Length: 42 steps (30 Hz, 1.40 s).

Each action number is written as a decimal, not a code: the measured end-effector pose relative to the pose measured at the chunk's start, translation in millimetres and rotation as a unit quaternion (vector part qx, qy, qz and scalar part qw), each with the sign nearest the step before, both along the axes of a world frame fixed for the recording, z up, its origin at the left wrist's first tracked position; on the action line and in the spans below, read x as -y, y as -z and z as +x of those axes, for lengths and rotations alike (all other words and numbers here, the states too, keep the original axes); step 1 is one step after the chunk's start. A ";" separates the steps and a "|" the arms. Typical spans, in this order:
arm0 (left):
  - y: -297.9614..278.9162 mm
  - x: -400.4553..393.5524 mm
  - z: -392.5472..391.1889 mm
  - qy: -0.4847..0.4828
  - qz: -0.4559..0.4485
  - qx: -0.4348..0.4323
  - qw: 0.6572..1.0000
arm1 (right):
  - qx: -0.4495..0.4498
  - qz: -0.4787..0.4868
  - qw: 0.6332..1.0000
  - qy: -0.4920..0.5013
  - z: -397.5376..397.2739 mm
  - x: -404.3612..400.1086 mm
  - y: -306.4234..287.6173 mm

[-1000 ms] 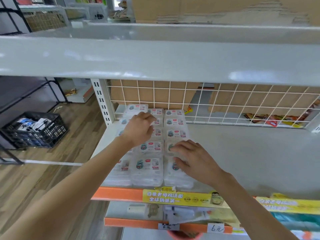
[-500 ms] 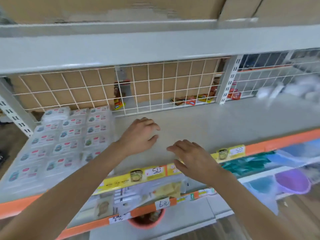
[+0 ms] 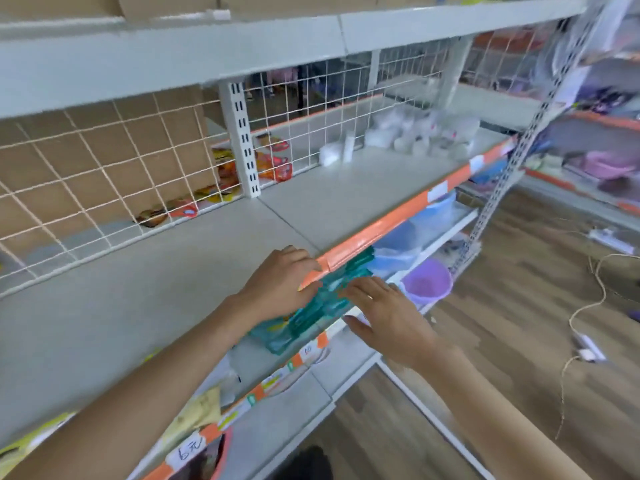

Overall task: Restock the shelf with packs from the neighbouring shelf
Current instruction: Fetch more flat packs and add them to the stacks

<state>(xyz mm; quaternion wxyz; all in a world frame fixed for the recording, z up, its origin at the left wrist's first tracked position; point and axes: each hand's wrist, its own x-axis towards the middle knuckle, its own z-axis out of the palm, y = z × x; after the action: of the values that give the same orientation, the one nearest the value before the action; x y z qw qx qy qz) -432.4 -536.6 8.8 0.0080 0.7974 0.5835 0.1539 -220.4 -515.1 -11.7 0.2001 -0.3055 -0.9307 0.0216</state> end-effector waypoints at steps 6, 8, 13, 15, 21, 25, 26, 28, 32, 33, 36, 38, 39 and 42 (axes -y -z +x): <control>13.2 -83.3 38.7 0.014 -0.028 0.012 0.999 | -0.004 0.003 0.999 0.037 35.5 -60.3 10.4; 17.4 -117.1 46.3 0.006 -0.029 0.019 0.999 | 0.009 0.006 0.999 0.046 45.1 -87.7 13.4; 13.7 -206.7 63.1 -0.016 -0.022 0.044 0.999 | 0.021 0.005 0.999 0.045 68.9 -177.9 0.3; 12.6 -235.6 67.8 -0.034 -0.028 0.066 0.997 | 0.032 0.015 0.998 0.047 74.1 -218.5 -10.1; 27.1 -299.1 63.0 -0.065 -0.061 0.068 0.994 | 0.022 -0.012 0.998 0.052 65.9 -299.0 -0.3; 35.5 -326.1 55.0 -0.091 -0.078 0.068 0.990 | 0.009 -0.034 0.999 0.032 58.1 -332.8 17.3; 35.8 -330.7 52.3 -0.102 -0.083 0.069 0.989 | 0.006 -0.036 0.999 0.026 55.6 -343.1 18.7; 36.1 -337.4 46.7 -0.129 -0.085 0.072 0.985 | 0.009 -0.038 0.999 0.010 49.1 -365.0 19.6; 38.7 -342.5 35.8 -0.188 -0.078 0.079 0.976 | 0.027 -0.053 0.998 -0.028 23.6 -410.8 17.4; 39.4 -342.2 34.0 -0.206 -0.077 0.086 0.972 | 0.041 -0.061 0.996 -0.043 14.4 -422.4 16.7; 40.4 -340.6 32.4 -0.271 -0.068 0.096 0.955 | 0.081 -0.074 0.990 -0.089 -14.1 -459.4 10.3; 38.6 -342.1 36.3 -0.310 -0.072 0.096 0.943 | 0.094 -0.067 0.987 -0.113 -33.0 -486.6 1.2; 37.8 -343.5 39.0 -0.326 -0.072 0.092 0.938 | 0.097 -0.061 0.986 -0.119 -43.0 -500.1 -3.4; 37.5 -347.3 47.8 -0.365 -0.061 0.081 0.925 | 0.088 -0.026 0.988 -0.127 -76.1 -533.0 -17.0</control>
<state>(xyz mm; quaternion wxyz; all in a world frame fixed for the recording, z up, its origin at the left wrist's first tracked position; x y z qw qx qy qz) -384.7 -189.3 -28.7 0.0474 0.5119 0.8398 0.1746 -296.5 18.0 5.3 0.1050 -0.1906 -0.9751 0.0437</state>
